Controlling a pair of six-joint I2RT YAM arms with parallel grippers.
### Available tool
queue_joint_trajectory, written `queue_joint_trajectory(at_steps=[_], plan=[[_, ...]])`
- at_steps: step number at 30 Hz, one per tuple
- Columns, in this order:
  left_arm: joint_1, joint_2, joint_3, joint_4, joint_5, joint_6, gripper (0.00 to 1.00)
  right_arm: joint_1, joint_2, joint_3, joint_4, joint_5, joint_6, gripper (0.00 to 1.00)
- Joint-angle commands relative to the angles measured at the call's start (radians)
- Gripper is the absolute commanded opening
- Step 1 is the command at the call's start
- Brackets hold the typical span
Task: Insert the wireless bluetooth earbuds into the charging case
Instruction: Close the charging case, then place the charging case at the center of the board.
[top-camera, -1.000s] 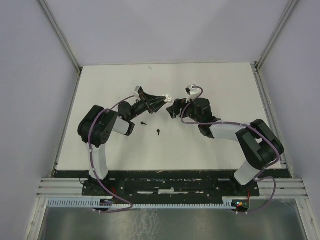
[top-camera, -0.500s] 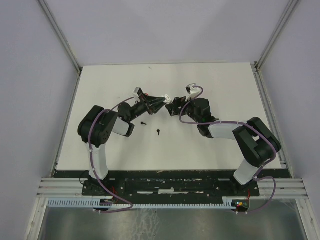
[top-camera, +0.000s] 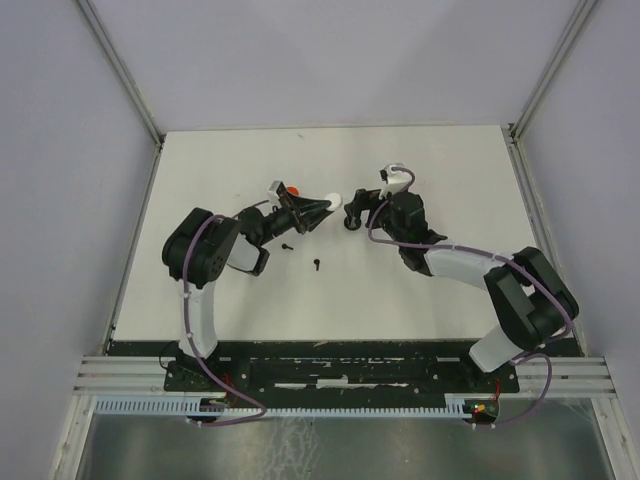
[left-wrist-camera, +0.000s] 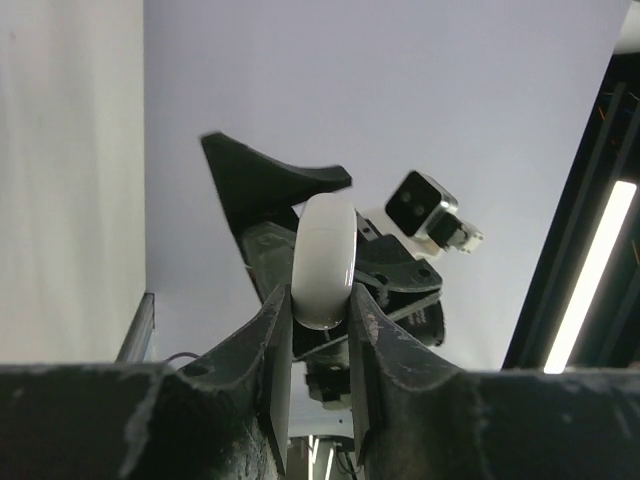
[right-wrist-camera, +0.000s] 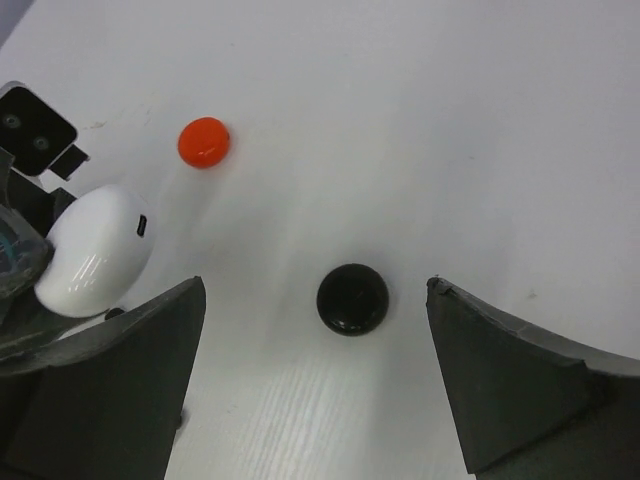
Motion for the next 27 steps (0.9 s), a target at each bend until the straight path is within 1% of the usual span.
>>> queue_joint_trajectory(at_steps=[1, 6, 11, 14, 18, 23, 27], plan=[[0.042, 0.054, 0.097, 0.067, 0.013, 0.079, 0.03, 0.001, -0.115, 0.087, -0.281, 0.189, -0.022, 0.99], [0.057, 0.065, 0.227, -0.258, 0.015, 0.307, 0.03, 0.000, -0.158, 0.171, -0.547, 0.287, -0.096, 1.00], [0.059, 0.104, 0.351, -0.512, 0.009, 0.446, 0.03, -0.001, -0.103, 0.293, -0.777, 0.333, -0.109, 1.00], [0.058, 0.119, 0.413, -0.653, -0.008, 0.532, 0.05, -0.001, -0.067, 0.322, -0.818, 0.324, -0.104, 1.00], [0.061, 0.140, 0.479, -0.784, -0.031, 0.618, 0.10, -0.004, -0.032, 0.331, -0.814, 0.270, -0.088, 1.00], [0.067, 0.183, 0.534, -0.845, -0.037, 0.639, 0.13, -0.005, 0.020, 0.368, -0.829, 0.197, -0.074, 1.00], [0.066, 0.186, 0.567, -0.936, -0.069, 0.695, 0.14, -0.005, 0.079, 0.409, -0.841, 0.140, -0.061, 1.00]])
